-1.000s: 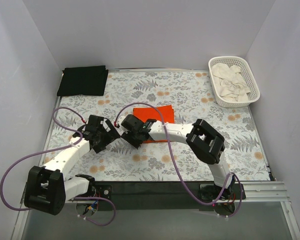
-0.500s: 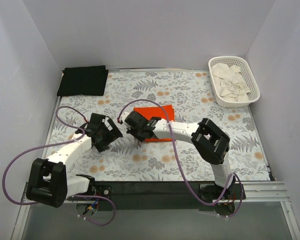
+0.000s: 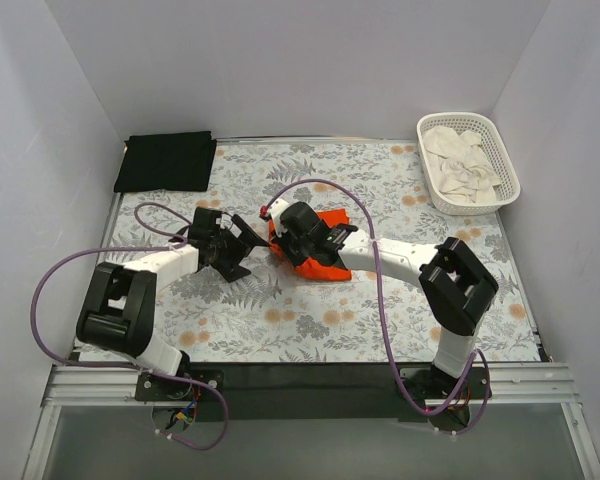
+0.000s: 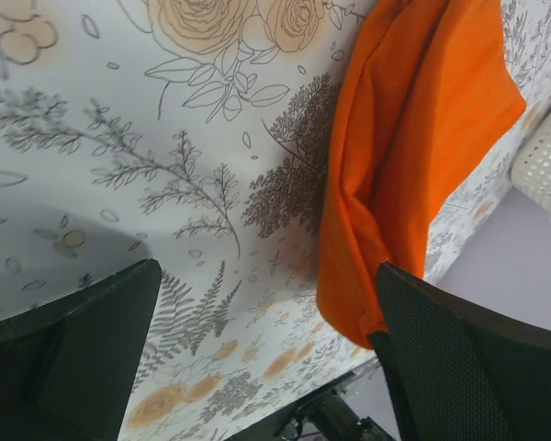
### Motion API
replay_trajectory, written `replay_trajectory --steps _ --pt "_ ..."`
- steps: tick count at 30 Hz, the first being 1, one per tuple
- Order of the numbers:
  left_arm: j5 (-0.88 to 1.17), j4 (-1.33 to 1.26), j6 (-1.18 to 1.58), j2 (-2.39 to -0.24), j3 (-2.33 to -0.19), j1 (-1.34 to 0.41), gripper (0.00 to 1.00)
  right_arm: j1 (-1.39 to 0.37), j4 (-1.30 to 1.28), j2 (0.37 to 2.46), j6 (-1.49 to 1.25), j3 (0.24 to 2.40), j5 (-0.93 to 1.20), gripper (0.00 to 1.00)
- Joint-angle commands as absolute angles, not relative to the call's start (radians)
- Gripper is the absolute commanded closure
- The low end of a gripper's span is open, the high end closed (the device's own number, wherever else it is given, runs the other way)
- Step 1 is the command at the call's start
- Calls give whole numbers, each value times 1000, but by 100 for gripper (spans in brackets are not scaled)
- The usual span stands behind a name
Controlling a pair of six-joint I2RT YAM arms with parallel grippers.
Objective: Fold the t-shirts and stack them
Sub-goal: Neatly place the folded tshirt to the corner
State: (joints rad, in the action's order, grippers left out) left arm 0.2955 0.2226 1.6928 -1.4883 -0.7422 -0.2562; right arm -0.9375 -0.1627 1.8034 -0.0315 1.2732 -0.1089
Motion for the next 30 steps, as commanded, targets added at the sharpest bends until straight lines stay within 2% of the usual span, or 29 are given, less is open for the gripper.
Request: replay_trajectory --steps 1,9,13,18,19,21,22,24,25,28,29,30 --pt "400 59 1778 -1545 -770 -252 2 -931 -94 1779 -67 1255 -66 99" --pt "443 -162 1856 -1686 -736 -253 2 -914 -61 1781 -101 1233 -32 99" --pt "436 -187 1850 -1753 -753 -270 2 -913 -61 1779 -110 1236 -23 99" --pt "387 -195 1830 -1816 -785 -313 11 -910 -61 1781 -113 1249 -11 99" --pt "371 -193 1822 -1834 -791 -316 17 -910 -61 1784 -115 1249 -9 99" --pt "361 -195 1812 -1847 -810 -328 23 -910 -61 1784 -117 1249 -8 99" --pt "345 -193 1793 -1858 -813 -331 32 -910 -61 1784 -115 1250 -8 99" --pt "333 -196 1778 -1865 -824 -340 41 -910 -61 1787 -115 1252 -8 99" --pt "324 -198 1772 -1868 -827 -342 52 -910 -61 1790 -115 1253 -8 99" --pt "318 -210 1729 -1878 -833 -342 67 -911 -61 1790 -114 1255 -8 99" --pt "311 -212 1688 -1881 -838 -342 78 -910 -60 1790 -114 1256 20 99" --pt "308 -210 1669 -1881 -850 -342 83 -910 -63 1789 -114 1258 21 99"
